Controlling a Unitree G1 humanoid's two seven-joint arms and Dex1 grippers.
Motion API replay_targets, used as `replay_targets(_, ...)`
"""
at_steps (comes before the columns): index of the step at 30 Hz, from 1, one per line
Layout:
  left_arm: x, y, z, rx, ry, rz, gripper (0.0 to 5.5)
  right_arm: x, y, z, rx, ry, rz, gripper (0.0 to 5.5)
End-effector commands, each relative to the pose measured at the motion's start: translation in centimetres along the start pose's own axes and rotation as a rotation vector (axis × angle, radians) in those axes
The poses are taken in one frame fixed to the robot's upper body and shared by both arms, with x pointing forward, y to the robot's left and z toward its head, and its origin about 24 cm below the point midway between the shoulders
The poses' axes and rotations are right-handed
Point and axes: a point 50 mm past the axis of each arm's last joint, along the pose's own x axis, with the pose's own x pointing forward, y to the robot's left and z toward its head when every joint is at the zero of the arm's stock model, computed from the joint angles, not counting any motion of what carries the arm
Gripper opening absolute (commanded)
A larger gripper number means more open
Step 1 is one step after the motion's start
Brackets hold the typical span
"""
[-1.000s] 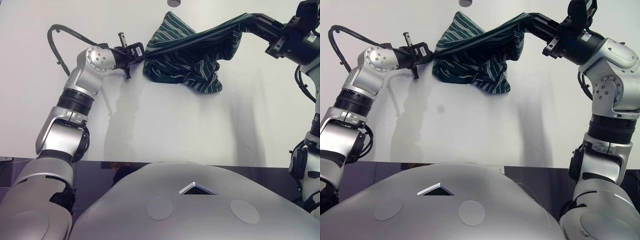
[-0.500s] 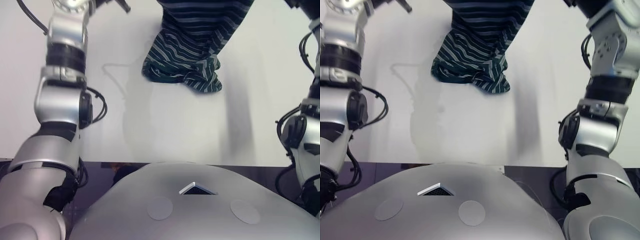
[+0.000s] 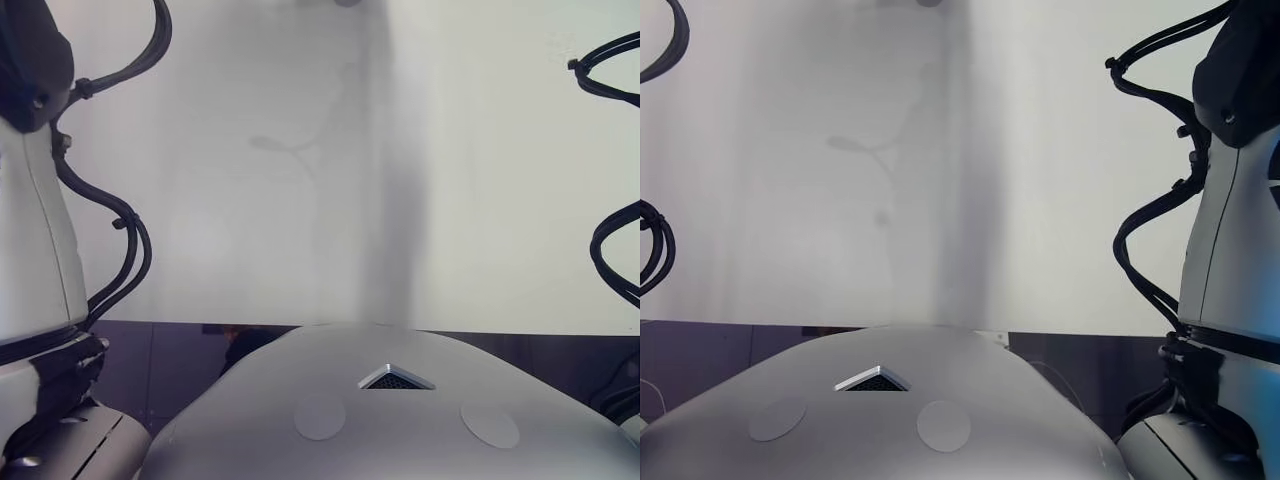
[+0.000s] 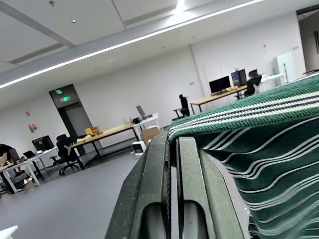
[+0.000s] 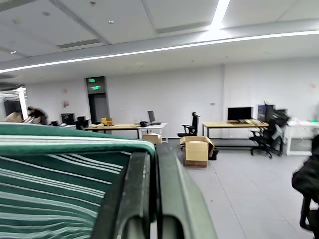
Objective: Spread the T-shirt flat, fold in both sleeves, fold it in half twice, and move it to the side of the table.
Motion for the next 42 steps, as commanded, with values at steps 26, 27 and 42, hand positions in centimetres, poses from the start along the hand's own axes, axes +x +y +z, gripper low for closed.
replay_targets(26,-31.3,-11.1,-17.4,-0.112,1.027,-1.575,1.57,-32.3,7.3,-17.6,0.042,1.226,1.267,1.14)
replay_targets(27,-30.8,-10.8,-16.9,-0.117,1.007,-1.571,1.57,-32.0,6.9,-17.4,0.034,1.222,1.263,1.14)
replay_targets(42,-13.5,-9.8,-22.2,-0.397,0.72,-0.669,0.37,-20.0,4.8,-14.8,0.279,0.665,0.856,0.01)
